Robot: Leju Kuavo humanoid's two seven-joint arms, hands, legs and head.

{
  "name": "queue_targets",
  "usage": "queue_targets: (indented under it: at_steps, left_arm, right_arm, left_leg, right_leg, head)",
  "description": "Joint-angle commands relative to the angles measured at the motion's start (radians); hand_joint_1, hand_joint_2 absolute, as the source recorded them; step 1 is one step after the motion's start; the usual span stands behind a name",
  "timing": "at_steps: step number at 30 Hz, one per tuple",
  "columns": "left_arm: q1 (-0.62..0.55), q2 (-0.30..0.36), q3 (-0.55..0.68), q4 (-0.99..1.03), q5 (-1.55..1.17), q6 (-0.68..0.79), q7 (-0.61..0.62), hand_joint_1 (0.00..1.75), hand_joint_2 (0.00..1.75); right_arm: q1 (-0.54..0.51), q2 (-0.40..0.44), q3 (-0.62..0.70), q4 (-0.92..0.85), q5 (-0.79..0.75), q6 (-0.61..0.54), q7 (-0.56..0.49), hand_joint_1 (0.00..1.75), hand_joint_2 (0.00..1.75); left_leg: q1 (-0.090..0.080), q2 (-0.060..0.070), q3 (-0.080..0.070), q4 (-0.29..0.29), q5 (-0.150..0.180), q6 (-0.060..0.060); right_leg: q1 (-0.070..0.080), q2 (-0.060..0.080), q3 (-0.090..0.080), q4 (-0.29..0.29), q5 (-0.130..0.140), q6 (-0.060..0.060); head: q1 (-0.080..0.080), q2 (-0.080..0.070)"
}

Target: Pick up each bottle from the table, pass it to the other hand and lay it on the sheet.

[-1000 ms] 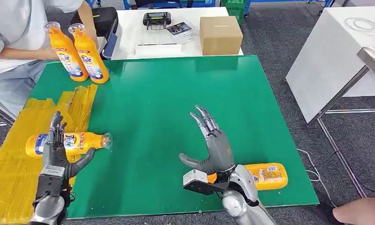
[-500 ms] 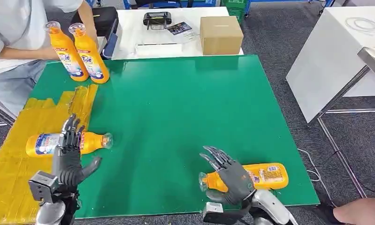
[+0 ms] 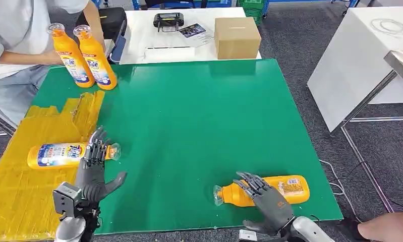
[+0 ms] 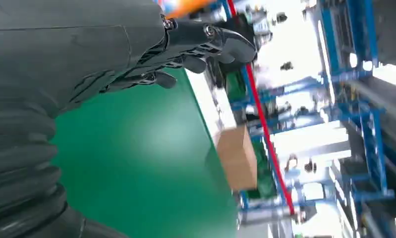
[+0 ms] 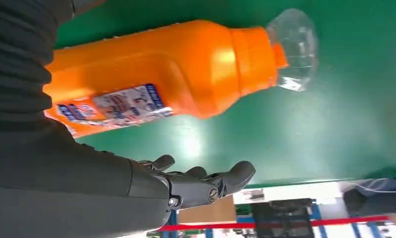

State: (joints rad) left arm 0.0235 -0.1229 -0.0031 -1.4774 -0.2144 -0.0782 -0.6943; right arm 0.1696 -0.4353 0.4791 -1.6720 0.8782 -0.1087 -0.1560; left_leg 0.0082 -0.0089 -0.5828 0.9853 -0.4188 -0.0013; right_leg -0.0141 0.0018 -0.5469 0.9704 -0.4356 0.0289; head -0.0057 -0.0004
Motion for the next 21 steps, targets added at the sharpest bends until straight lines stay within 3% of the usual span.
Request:
queue_targets:
  at_steps: [1,7,21]
  left_arm:
    - [-0.036,-0.023,-0.036,0.091,0.012,-0.015,0.015,0.00,1.75]
    - [-0.036,-0.032,-0.031,0.097,0.012,-0.027,0.026,0.00,1.75]
    - [-0.046,-0.032,-0.022,0.108,0.013,-0.028,0.027,0.00,1.75]
  right_arm:
    - [0.030,-0.050,-0.056,-0.006,0.065,-0.011,0.095,0.00,1.75]
    - [-0.042,0.045,-0.108,0.090,0.259,-0.047,0.182,0.00,1.75]
    - [-0.059,0.058,-0.131,0.124,0.270,-0.036,0.175,0.00,1.75]
  left_leg:
    - [-0.001,-0.001,0.002,0.000,-0.001,0.001]
    - [0.000,0.002,0.003,-0.001,-0.001,0.000]
    - [0.000,0.000,0.002,-0.001,-0.001,0.000]
  right_leg:
    - [0.000,-0.002,0.003,-0.001,-0.001,0.000]
    - [0.001,0.001,0.004,-0.002,0.000,-0.001]
    - [0.000,0.000,0.003,-0.001,0.000,-0.001]
  head:
    - [0.000,0.000]
    - [0.000,0.000]
    - [0.000,0.000]
